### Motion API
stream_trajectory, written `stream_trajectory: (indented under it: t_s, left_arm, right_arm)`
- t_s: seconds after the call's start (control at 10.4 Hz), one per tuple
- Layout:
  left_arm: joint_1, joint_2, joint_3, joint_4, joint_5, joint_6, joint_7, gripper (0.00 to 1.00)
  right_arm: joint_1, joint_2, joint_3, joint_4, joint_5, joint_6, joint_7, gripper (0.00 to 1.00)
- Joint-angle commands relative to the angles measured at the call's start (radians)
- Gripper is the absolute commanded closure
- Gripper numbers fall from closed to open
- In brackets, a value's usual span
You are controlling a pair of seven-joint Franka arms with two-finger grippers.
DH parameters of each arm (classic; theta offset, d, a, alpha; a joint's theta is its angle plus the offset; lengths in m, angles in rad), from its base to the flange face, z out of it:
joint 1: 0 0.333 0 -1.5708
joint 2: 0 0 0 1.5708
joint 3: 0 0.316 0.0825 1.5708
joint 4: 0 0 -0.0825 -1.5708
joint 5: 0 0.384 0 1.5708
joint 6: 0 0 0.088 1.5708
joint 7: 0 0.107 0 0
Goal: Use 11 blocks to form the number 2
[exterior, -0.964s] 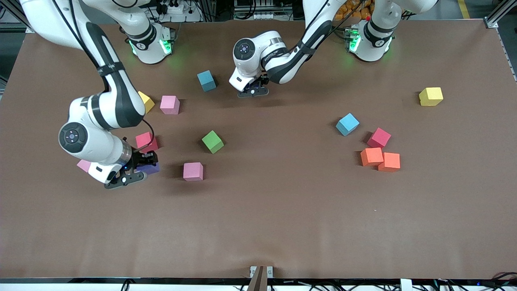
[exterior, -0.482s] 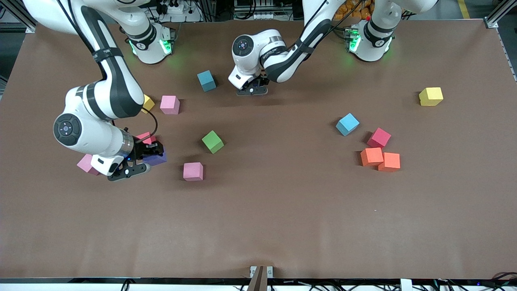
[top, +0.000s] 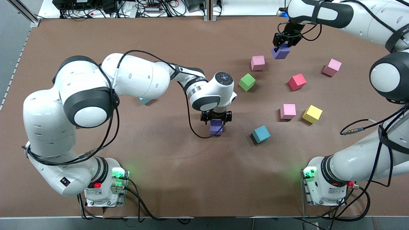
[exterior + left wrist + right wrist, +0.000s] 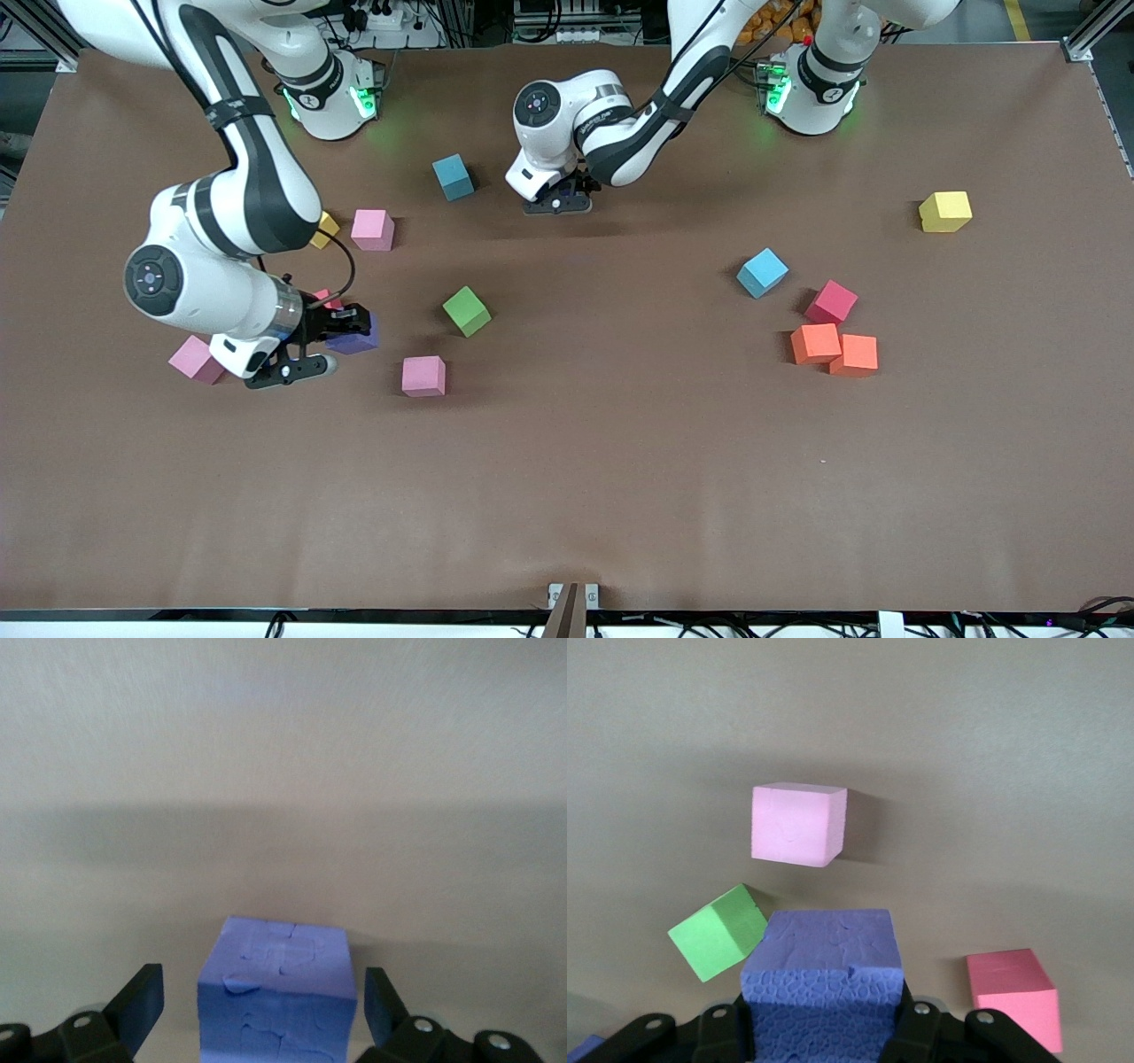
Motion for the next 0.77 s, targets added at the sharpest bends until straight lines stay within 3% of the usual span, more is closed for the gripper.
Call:
stream_trajectory:
  t_s: [0.0, 0.19, 0.39, 0.67]
  left_arm:
    - [0.136, -0.081, -0.109, -0.018, 0.035, -0.004, -0.025, 0.0]
    - [0.231, -0.139, -0.157, -0.007, 0.036, -0.004, -0.032, 0.0]
    - [0.452, -0.155, -0.299, -0.011, 0.039, -0.031, -0.012, 0.0]
    - [0.609, -0.206, -0.294, -0.022, 0.039, -0.142, 0.057, 0.0]
  right_arm:
    - [0.029, -0.023, -0.006, -0.019, 0.018, 0.001, 0.044, 0.86]
    - [0.054, -0.029, -0.006, -0.036, 0.017, -0.004, 0.029, 0.86]
    - [0.11, -0.052, -0.006, -0.07, 0.015, 0.001, -0.112, 0.92]
    - [0.182, -0.118, -0.006, -0.161, 0.003, 0.016, -0.303, 0.95]
